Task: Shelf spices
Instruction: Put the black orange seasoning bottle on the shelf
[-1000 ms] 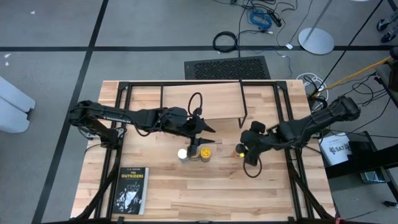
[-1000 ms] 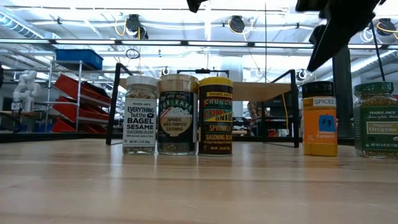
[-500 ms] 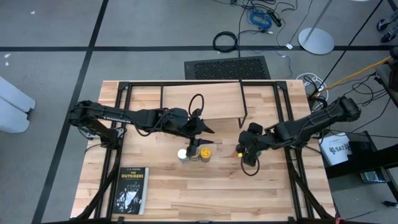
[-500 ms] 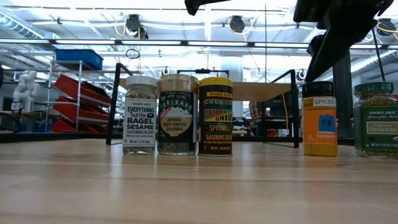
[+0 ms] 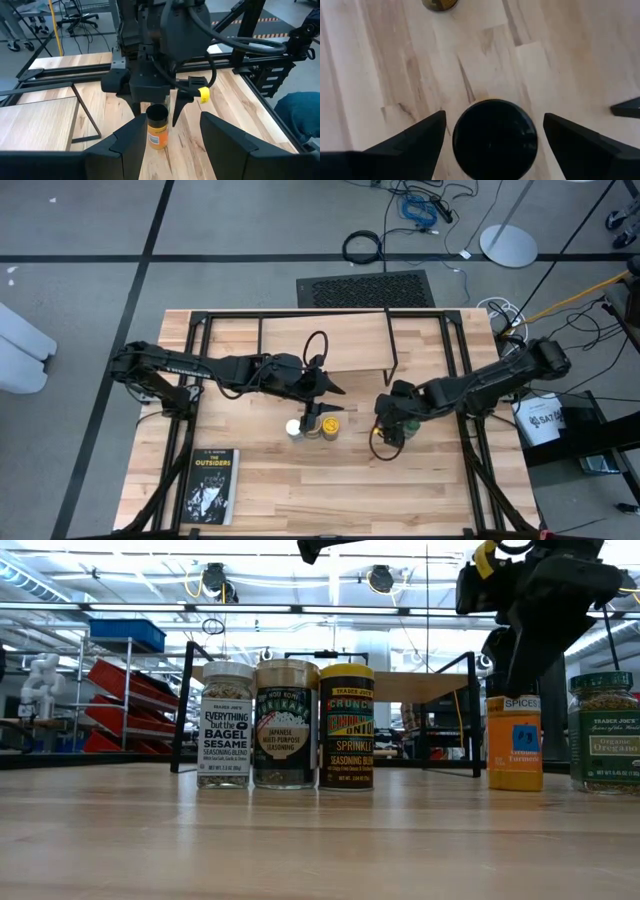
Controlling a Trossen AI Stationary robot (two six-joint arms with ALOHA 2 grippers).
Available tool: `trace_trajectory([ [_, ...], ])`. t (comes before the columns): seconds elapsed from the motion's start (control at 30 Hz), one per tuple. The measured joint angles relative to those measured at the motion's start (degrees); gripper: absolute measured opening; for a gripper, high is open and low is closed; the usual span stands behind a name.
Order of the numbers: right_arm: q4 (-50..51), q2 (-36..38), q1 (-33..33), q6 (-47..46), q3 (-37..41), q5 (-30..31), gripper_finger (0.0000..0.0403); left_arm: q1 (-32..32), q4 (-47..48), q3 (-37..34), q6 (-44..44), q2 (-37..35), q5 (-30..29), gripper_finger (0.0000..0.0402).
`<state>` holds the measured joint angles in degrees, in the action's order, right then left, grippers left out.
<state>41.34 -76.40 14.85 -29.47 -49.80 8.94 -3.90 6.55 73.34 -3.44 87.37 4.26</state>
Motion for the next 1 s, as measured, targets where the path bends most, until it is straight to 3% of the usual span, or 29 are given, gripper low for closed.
trace_trajectory([
  [0.27, 0.5, -0.04, -1.55, 0.3, 0.0, -1.96, 0.0288, 0.0, 0.29, 0.0, -0.02, 0.0, 0.0, 0.0192],
  [0.63, -0.04, 0.02, -3.7, 1.95, -0.18, -4.56, 0.0192, 0.0, 2.75, 0.0, 0.09, 0.0, -0.01, 0.0192],
  [1.0, 0.92, -0.02, -4.44, 5.3, -7.4, -4.64, 0.0205, -0.07, 3.47, -0.02, 3.02, -1.81, -0.01, 0.0192],
])
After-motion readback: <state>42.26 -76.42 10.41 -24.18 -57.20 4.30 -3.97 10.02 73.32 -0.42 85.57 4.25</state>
